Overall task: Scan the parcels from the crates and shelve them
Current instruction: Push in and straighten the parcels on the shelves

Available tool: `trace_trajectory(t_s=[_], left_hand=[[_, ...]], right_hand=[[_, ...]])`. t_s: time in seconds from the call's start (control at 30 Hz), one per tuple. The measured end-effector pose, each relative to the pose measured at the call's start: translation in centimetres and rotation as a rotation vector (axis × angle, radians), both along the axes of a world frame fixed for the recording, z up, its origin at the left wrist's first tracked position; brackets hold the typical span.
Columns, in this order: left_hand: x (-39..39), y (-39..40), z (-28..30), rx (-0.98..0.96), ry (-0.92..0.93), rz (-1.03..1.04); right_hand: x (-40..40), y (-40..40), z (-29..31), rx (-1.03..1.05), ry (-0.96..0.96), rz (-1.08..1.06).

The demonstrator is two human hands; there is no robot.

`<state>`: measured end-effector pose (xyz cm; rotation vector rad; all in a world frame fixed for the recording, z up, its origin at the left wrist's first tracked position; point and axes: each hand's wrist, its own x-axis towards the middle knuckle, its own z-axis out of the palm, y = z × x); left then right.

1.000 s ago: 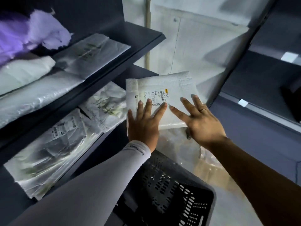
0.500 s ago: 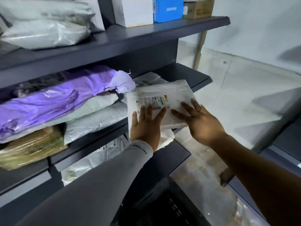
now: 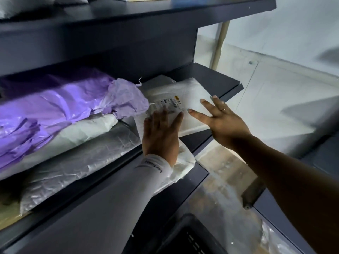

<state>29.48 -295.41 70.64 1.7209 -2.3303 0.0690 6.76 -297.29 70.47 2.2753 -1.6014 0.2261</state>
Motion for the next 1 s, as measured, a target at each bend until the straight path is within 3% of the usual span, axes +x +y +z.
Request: trace_trajectory(t_s=[0.23,0.4,0.5,0.57,0.83,1.0], left_hand=[[0.1,-3.8,-0.6,-0.063,-0.040,0.143],[-0.4,-6.4,-1.4,0.107,-0.017,0.270],[-0.7,-7.6,-1.6,0.224,0.063,0.354],[-1.3,-7.9,-1.9,0.222,0.023,0.386],[-1.9,-7.0,-3.1,0.001,-0.049,0.413],[-2.9,-3.7,-3.6,-0.182,-0.074,0.350]], right_hand=[[1.6,-5.3,-0.7,-0.046,-0.119,0.062],[3.2,-8.7,-0.4,0.246,-0.269,0.066],[3.7,-9.4,-1.9,0.261,-0.275,0.192],[3.4,-9.9,-3.3,0.244,-0.250,0.235],[2.7,-10.6,-4.6,0.322,-0.168,0.277],[2.1,-9.2,-3.6,0.215,-0.145,0.284]])
